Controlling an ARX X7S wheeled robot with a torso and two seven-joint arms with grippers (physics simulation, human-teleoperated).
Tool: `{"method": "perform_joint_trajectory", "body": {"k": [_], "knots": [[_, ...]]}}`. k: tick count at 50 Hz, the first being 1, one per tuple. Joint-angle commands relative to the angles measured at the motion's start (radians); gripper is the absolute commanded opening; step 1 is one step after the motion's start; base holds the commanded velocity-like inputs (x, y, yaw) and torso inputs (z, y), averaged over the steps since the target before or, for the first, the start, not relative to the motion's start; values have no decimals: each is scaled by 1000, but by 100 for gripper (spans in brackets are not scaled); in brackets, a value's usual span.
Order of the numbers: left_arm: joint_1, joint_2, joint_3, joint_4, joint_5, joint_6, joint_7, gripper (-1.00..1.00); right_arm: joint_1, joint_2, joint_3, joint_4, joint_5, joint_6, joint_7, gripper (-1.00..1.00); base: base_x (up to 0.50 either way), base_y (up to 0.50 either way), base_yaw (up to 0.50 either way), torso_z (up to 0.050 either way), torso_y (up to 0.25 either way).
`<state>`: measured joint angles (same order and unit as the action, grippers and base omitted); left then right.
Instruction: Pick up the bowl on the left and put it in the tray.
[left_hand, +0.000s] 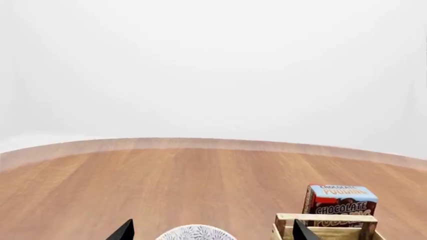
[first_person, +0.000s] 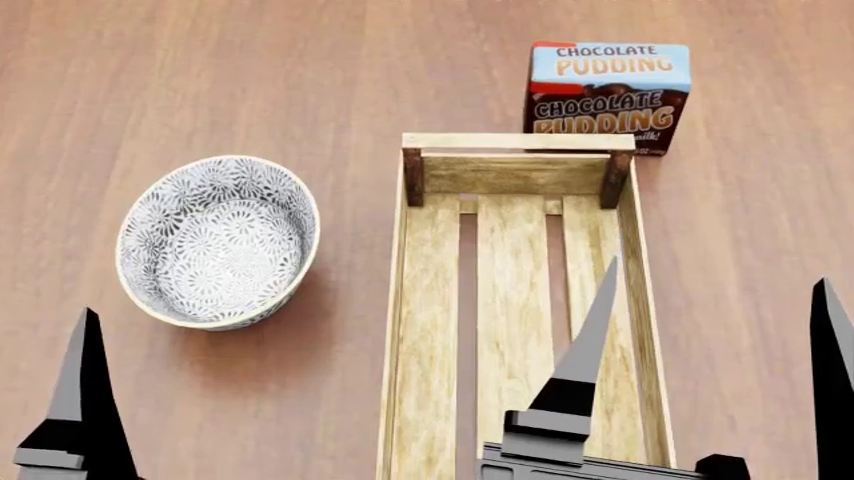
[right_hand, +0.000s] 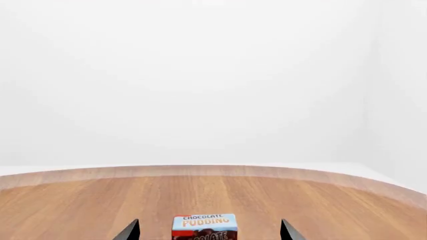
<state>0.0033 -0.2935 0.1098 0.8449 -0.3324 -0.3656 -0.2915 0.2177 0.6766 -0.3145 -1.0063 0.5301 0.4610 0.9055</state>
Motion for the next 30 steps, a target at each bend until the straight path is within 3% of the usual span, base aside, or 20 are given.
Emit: {"method": "perform_joint_trajectory", "body": {"k": [1,4,12,30], "knots": [[-36,7,-1,-12,-69,-60,-17,100,1,5,-7,7,3,-12,4,100,0,0,0,0,0],[-58,2,7,-12,-110,-65,11,100,4,2,-16,11,0,-12,3,100,0,0,0,0,0],[-223,42,-45,-30,-257,-272,-97,100,11,0,-35,17,-8,-14,-2,100,0,0,0,0,0],[-363,114,-23,-221,-271,-339,-168,100,17,8,-40,8,8,-14,6,100,0,0,0,0,0]]}}
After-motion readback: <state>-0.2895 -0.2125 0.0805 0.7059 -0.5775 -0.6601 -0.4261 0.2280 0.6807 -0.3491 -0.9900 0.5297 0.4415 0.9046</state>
